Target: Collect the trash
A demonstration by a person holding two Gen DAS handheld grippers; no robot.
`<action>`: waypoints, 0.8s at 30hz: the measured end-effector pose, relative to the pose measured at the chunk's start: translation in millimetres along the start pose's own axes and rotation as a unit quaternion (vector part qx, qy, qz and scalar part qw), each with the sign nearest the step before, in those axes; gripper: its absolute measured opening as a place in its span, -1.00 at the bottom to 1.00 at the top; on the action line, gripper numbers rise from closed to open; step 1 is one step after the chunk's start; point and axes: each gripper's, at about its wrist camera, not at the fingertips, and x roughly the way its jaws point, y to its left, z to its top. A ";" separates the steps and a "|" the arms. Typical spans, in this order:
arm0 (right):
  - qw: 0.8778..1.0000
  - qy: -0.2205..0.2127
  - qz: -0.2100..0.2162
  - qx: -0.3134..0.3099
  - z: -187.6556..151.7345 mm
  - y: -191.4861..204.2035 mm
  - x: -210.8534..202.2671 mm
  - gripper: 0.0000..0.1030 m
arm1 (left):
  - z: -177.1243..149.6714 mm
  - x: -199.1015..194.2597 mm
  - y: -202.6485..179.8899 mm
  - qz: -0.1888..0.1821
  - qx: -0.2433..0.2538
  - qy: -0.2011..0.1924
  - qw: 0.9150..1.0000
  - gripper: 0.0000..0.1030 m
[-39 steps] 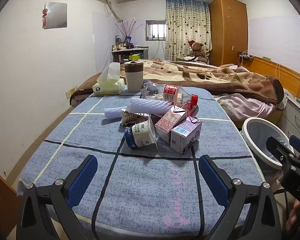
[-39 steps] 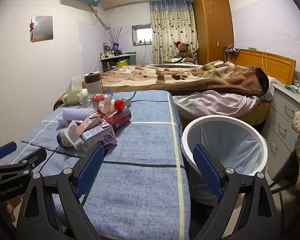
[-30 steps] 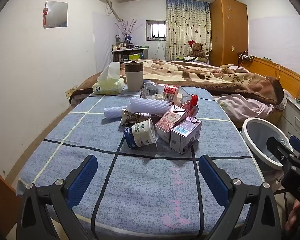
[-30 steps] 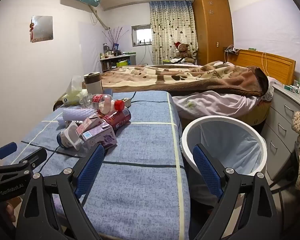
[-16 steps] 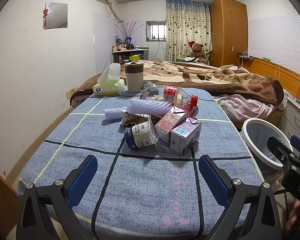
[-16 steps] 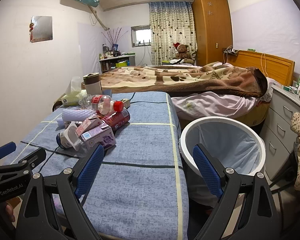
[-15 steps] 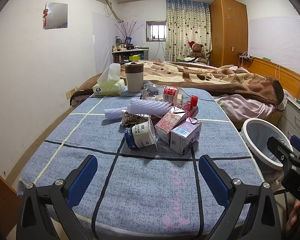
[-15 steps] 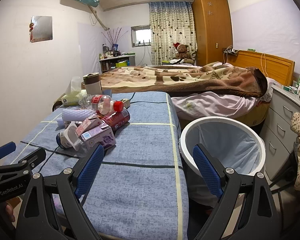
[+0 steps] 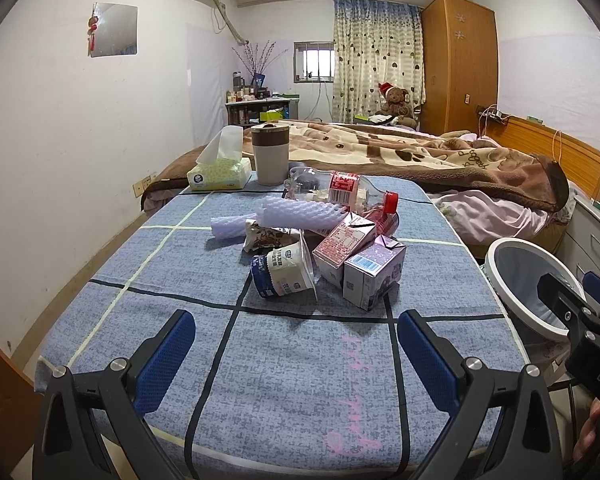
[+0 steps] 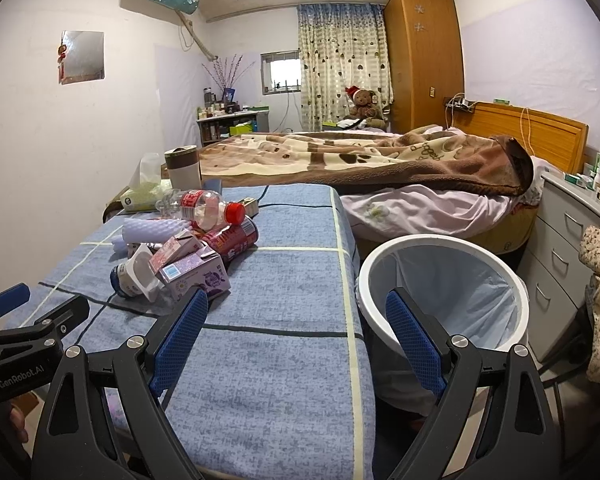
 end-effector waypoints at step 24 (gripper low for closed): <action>1.000 0.000 -0.002 -0.005 1.1 -1.3 -1.3 0.79 | 4.1 0.7 5.0 0.003 -0.004 -0.003 1.000 0.99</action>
